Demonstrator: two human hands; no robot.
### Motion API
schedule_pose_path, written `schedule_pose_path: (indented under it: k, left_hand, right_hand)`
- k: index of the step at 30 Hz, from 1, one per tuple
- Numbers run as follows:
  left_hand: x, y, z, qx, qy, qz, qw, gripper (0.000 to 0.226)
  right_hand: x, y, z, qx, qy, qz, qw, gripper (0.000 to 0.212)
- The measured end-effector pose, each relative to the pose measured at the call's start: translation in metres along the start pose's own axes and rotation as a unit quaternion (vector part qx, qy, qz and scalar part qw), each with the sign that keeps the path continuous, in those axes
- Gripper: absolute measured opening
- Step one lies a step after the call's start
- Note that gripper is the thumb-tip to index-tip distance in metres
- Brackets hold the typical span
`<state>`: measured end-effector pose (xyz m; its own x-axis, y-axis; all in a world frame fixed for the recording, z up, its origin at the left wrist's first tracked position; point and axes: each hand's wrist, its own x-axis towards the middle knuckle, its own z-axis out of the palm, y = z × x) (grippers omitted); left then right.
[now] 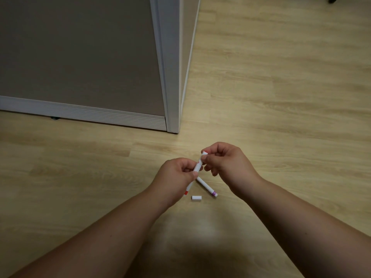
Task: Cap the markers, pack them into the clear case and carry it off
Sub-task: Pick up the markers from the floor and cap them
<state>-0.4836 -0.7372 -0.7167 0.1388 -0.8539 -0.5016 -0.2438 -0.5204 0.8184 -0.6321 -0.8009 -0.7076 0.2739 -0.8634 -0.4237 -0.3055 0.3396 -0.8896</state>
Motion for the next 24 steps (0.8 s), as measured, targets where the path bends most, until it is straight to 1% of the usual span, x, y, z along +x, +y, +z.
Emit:
schedule_pose_path:
  k: [3, 8, 10, 12, 14, 16, 17, 20, 22, 24]
  left_hand:
    - [0.0, -0.006, 0.005, 0.001, 0.008, -0.005, 1.0, 0.014]
    - [0.003, -0.021, 0.008, 0.018, 0.005, -0.005, 1.0, 0.022]
    - [0.008, -0.027, 0.008, 0.028, 0.003, -0.012, 1.0, 0.019]
    - [0.016, -0.038, 0.008, 0.065, 0.016, -0.029, 0.997, 0.014]
    - [0.025, -0.052, 0.008, 0.109, 0.04, -0.049, 0.992, 0.008]
    - [0.032, -0.066, 0.011, 0.153, 0.056, -0.071, 0.984, 0.004]
    - [0.035, -0.071, 0.013, 0.178, 0.058, -0.077, 0.979, 0.003]
    - [0.037, -0.084, 0.022, 0.222, 0.05, -0.091, 0.97, 0.002]
    - [0.038, -0.093, 0.026, 0.259, 0.052, -0.1, 0.959, 0.007]
    - [0.04, -0.101, 0.029, 0.289, 0.067, -0.107, 0.949, 0.007]
  right_hand:
    - [-0.001, 0.004, 0.004, -0.005, -0.001, 0.009, 1.0, 0.006]
    - [0.0, 0.016, 0.008, -0.045, -0.017, 0.025, 0.999, 0.006]
    - [0.006, 0.025, 0.005, -0.054, -0.025, 0.039, 0.997, 0.007]
    - [0.014, 0.041, 0.0, -0.086, 0.001, 0.062, 0.994, 0.012]
    - [0.021, 0.065, -0.006, -0.205, 0.046, 0.076, 0.975, 0.013]
    - [0.021, 0.086, -0.008, -0.334, 0.042, 0.089, 0.937, 0.014]
    - [0.02, 0.094, -0.007, -0.372, 0.028, 0.093, 0.923, 0.016]
    - [0.016, 0.111, 0.0, -0.43, 0.0, 0.089, 0.898, 0.021]
    - [0.015, 0.117, 0.005, -0.453, -0.001, 0.075, 0.889, 0.019]
    - [0.016, 0.122, 0.01, -0.472, -0.007, 0.069, 0.879, 0.013]
